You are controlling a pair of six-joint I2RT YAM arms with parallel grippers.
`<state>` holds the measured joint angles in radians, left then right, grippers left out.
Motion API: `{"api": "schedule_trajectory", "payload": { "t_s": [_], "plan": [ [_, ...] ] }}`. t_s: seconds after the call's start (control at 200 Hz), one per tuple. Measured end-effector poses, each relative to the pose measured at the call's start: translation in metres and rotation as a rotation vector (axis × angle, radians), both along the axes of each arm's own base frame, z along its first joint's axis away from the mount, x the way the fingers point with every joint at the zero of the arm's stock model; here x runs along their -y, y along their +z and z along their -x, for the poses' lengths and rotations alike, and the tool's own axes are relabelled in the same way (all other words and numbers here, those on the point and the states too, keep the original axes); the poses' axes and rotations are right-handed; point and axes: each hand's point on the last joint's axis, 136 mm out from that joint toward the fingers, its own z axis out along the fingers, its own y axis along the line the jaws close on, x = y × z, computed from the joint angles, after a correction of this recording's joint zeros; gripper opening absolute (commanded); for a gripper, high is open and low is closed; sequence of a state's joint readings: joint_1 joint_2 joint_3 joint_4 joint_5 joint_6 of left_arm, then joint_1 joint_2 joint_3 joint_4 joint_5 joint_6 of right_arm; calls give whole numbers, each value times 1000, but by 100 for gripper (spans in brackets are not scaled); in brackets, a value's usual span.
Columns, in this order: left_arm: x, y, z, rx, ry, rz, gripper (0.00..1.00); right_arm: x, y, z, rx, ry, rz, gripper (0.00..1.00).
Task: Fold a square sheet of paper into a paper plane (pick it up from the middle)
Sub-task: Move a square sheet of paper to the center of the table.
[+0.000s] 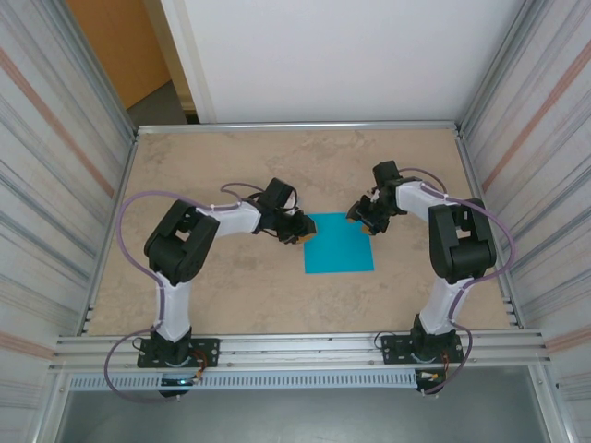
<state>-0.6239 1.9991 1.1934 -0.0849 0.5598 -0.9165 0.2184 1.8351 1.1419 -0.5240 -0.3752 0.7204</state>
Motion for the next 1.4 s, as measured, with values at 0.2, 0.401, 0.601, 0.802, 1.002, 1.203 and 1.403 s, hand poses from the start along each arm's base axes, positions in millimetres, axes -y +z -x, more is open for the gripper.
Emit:
{"api": "schedule_trajectory", "payload": {
  "t_s": [0.2, 0.401, 0.601, 0.802, 1.002, 1.203, 1.403],
  "plan": [
    [-6, -7, 6, -21, -12, -37, 21, -10, -7, 13, -24, 34, 8, 46],
    [-14, -13, 9, -37, -19, -68, 19, -23, -10, 21, -28, 67, 14, 46],
    [-38, -14, -4, -28, 2, -84, 18, -47, -10, 28, -17, 90, -4, 46],
    [-75, -13, 0, -37, 41, -116, 18, -70, -6, 35, -12, 122, -36, 46],
    [-81, -1, 2, -15, 43, -116, 18, -62, 20, 25, 64, 97, -47, 46],
    [-79, 5, -1, 3, 47, -104, 14, -53, 18, 32, 66, 90, -31, 41],
    [-75, -3, 2, -20, 41, -112, 11, -51, 3, 50, 15, 100, -18, 33]
  ]
}}
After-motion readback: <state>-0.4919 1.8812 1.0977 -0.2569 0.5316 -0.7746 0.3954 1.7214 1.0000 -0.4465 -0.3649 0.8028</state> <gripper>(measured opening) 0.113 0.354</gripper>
